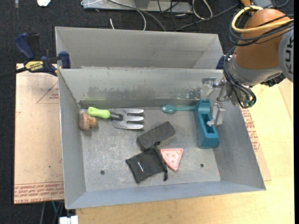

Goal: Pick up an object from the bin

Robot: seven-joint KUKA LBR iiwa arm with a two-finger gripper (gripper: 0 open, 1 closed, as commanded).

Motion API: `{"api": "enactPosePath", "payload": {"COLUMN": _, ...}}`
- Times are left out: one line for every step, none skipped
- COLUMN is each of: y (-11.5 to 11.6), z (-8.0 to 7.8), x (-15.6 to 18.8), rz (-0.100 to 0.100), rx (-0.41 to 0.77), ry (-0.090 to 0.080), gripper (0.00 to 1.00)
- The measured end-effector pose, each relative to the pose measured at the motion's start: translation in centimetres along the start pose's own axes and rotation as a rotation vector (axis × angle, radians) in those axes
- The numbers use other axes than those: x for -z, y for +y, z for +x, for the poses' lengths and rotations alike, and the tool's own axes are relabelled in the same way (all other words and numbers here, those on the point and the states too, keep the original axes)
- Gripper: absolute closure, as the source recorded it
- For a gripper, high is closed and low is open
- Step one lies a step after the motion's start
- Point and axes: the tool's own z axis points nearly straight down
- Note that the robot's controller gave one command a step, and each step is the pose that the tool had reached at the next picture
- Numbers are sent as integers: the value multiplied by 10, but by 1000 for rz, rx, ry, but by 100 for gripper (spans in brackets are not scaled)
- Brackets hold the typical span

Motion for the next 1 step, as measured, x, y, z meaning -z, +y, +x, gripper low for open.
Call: {"api": "enactPosePath", "payload": {"y": 1, "z": 13, "x": -41, "rz": 0, "rx": 102, "ry": -3, "gripper": 0}}
